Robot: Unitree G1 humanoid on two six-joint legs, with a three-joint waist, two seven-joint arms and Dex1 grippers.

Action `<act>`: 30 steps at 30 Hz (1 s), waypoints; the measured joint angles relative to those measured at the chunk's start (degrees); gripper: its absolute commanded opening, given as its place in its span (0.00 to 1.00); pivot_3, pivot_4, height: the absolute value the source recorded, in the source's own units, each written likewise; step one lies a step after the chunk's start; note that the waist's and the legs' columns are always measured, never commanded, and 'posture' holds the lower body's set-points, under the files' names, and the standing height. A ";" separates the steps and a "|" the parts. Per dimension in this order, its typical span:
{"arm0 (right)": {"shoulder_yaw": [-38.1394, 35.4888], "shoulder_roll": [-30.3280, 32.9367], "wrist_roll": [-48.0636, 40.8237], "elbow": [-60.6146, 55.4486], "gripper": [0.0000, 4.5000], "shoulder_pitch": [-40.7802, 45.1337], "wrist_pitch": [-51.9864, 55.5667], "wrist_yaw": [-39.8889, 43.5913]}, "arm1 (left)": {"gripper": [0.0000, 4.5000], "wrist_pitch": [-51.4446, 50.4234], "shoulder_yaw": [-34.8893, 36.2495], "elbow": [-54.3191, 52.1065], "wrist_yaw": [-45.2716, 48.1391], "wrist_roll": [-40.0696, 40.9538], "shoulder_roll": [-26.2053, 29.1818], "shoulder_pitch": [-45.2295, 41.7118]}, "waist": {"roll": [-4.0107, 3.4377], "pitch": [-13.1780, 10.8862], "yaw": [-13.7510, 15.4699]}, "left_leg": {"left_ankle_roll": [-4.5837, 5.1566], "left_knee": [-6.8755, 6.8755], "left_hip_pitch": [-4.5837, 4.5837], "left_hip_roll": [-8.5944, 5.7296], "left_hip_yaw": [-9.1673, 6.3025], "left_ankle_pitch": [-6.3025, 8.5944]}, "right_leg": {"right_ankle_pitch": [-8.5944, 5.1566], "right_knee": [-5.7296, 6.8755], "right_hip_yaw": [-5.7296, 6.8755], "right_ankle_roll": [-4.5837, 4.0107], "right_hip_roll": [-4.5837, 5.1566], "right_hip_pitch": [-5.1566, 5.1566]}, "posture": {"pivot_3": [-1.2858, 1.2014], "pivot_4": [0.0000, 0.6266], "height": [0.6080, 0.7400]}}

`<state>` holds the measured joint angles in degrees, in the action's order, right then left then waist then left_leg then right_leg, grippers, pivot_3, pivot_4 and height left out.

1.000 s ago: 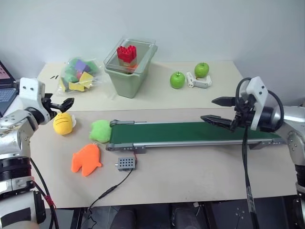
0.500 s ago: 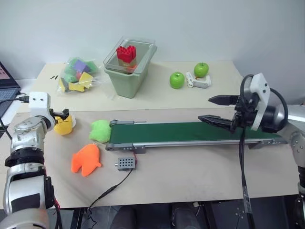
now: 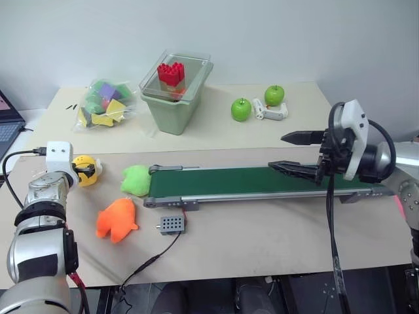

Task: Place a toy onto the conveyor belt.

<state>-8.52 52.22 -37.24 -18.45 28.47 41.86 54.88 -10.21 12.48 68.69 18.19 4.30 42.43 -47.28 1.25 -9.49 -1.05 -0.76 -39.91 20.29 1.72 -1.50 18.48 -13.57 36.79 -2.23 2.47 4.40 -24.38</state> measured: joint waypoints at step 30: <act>-0.12 -0.60 0.68 -0.25 1.00 -0.79 -0.06 -2.79 | 0.20 7.18 -12.30 -25.22 36.51 1.73 -5.28 -6.72 | 0.13 0.01 -0.26 | -0.27 -0.02 0.07 -0.03 0.03 -0.15 | 0.01 -0.08 -0.05 0.02 0.00 0.00 | 0.52 0.24 1.00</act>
<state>-8.65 51.62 -36.56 -18.69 27.68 41.80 52.08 -3.03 0.18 43.47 54.70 6.02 37.15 -53.99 1.37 -9.48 -1.31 -1.03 -39.93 20.37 1.70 -1.46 18.32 -13.56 36.71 -2.27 2.49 4.40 -24.38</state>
